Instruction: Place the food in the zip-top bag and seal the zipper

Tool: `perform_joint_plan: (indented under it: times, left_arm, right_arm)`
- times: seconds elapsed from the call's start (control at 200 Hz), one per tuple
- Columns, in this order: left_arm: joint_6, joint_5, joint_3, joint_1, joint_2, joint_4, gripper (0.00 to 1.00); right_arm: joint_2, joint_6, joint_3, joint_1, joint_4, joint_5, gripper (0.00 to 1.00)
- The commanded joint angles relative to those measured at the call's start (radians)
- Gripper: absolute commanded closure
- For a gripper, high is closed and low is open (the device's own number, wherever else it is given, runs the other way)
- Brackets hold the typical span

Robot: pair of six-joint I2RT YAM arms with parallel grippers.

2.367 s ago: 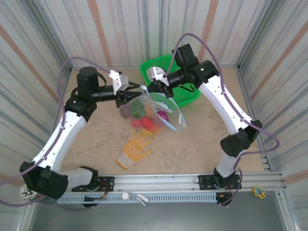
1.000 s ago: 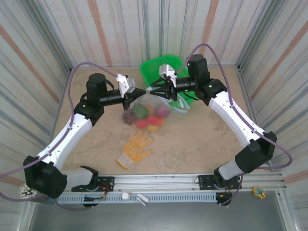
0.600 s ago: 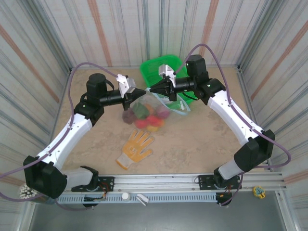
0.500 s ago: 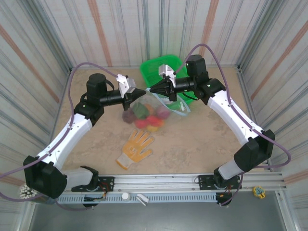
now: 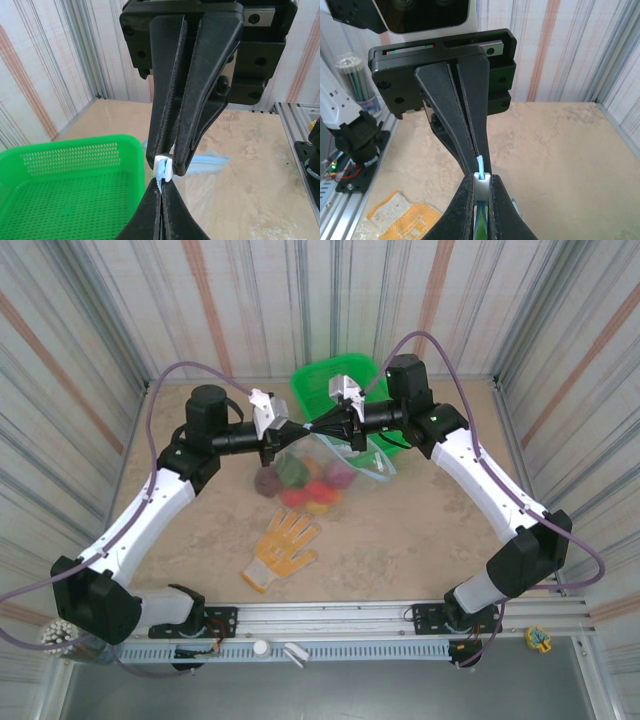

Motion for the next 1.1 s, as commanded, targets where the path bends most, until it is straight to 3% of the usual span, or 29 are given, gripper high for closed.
perform_joint_plan:
  times: [0.0, 0.721, 1.097]
  left_arm:
    - [0.015, 0.036, 0.048, -0.013, 0.011, -0.027, 1.0]
    - [0.005, -0.045, -0.036, 0.036, -0.128, 0.046, 1.0]
    - [-0.026, -0.239, -0.077, 0.087, -0.23, 0.115, 1.0]
  right_arm:
    - [-0.03, -0.019, -0.015, 0.013, 0.001, -0.004, 1.0]
    - [-0.114, -0.09, -0.191, -0.018, -0.024, 0.202, 1.0]
    - [-0.152, -0.086, -0.272, -0.035, -0.05, 0.323, 1.0]
